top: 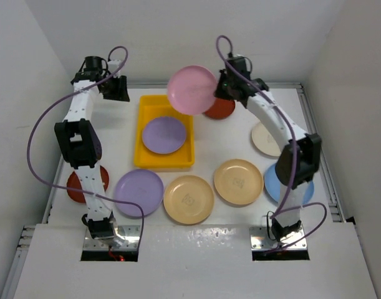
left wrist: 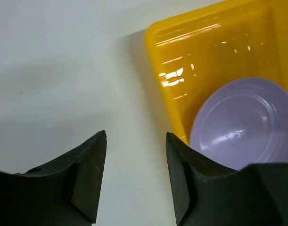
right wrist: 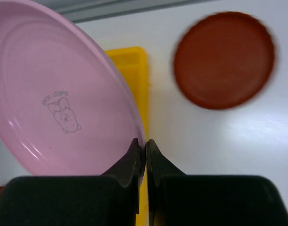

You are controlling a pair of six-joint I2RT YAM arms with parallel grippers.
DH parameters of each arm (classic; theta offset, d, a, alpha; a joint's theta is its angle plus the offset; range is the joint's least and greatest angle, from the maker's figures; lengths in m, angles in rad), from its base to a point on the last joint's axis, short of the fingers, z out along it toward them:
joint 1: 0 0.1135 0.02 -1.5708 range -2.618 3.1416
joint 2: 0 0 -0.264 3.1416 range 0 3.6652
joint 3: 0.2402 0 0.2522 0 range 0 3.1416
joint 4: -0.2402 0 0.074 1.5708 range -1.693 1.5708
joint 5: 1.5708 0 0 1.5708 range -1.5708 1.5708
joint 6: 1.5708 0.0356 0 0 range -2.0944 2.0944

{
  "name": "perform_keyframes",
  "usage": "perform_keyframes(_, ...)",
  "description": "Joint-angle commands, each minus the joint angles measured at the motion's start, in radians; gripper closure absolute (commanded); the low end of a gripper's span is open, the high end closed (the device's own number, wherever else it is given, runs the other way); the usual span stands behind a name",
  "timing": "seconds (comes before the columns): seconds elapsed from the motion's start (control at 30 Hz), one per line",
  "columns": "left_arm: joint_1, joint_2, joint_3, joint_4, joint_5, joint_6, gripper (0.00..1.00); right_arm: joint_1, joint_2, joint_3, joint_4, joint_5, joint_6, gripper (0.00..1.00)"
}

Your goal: Place the plates into the plastic bin on the countertop

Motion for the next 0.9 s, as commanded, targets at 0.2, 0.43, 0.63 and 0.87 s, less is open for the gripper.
perform_keyframes(0.2, 0.070, -0.087, -0.049, 0.030, -0.011, -0.013, 0.44, 0.139, 0.361, 0.336, -0.055, -0.165, -0.002, 1.00)
perform_keyframes(0.43, 0.090, -0.096, -0.098, 0.039, -0.002, -0.004, 0.44, 0.159, 0.413, 0.307, -0.036, -0.201, 0.001, 1.00)
perform_keyframes(0.63, 0.090, -0.096, -0.107, 0.039, -0.002, -0.004, 0.44, 0.196, 0.485, 0.341, -0.058, -0.196, -0.033, 1.00)
perform_keyframes(0.87, 0.108, -0.096, -0.116, 0.048, -0.002, 0.005, 0.44, 0.207, 0.517, 0.350, -0.076, -0.164, -0.047, 0.95)
